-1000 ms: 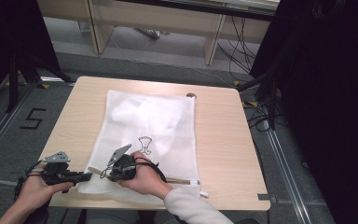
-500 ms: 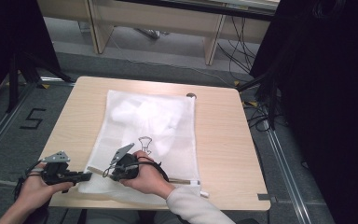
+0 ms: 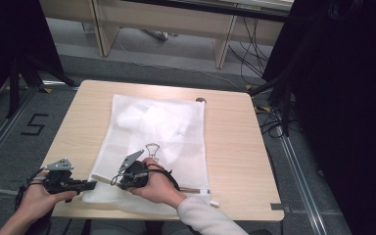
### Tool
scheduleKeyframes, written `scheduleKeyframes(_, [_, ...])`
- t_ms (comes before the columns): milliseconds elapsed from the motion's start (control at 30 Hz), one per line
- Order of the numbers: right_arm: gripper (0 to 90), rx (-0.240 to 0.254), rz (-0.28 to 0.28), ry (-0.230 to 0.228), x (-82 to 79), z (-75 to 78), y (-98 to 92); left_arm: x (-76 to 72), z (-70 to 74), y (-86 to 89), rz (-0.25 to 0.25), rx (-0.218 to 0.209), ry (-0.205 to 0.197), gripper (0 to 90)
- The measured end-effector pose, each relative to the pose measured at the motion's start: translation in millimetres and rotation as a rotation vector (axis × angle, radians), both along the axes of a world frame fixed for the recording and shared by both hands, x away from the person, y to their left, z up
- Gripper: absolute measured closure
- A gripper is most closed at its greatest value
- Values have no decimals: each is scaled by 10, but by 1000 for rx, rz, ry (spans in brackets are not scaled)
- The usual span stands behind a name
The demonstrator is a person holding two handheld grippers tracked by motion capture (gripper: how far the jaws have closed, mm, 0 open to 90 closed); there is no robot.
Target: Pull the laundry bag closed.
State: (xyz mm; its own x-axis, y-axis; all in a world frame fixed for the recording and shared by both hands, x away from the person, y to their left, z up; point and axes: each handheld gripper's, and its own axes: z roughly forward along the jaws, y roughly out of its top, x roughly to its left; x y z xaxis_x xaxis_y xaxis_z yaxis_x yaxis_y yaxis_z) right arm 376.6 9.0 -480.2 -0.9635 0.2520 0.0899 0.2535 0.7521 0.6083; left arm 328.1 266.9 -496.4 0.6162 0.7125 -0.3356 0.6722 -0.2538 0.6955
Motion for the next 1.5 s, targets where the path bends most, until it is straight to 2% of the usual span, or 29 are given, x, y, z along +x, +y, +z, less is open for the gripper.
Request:
scheduleKeyframes(233, [827,16,3,10,9,0,-19,-2,0,-5,6,-4,-7,852])
scheduleKeyframes(300, [826,8,-16,24,-2,10,-30,0,-3,0,5,3,-8,852])
scheduleKeyframes(333, [826,7,-12,14,3,9,-36,-1,-3,2,12,1,-7,852])
scheduleKeyframes(400, [826,2,-19,22,1,11,-55,0,-4,1,13,1,-6,852])
scheduleKeyframes(467, [826,7,-6,12,23,7,-73,0,-17,-11,22,-13,-20,851])
scheduleKeyframes(500, [826,7,-6,13,22,7,-78,0,-6,-4,17,3,-9,851])
scheduleKeyframes(533, [826,7,-4,9,26,6,-84,3,-8,0,11,-1,-5,851])
scheduleKeyframes(633, [826,7,-24,22,9,8,-90,1,-5,-2,15,-5,3,851])
scheduleKeyframes(800, [826,1,-17,14,19,23,-112,1,-9,-1,21,-4,-6,850])
scheduleKeyframes(900, [826,6,-33,27,11,22,-132,3,-8,-5,17,-4,-6,851])
scheduleKeyframes(1033, [826,3,-1,-4,26,24,-135,2,-10,-2,21,-3,-5,851])
scheduleKeyframes(1133, [826,0,-33,26,10,27,-156,2,-11,-6,24,-2,-7,851])
scheduleKeyframes(1500, [826,3,-18,8,26,32,-209,3,-11,-1,21,-1,-5,851])
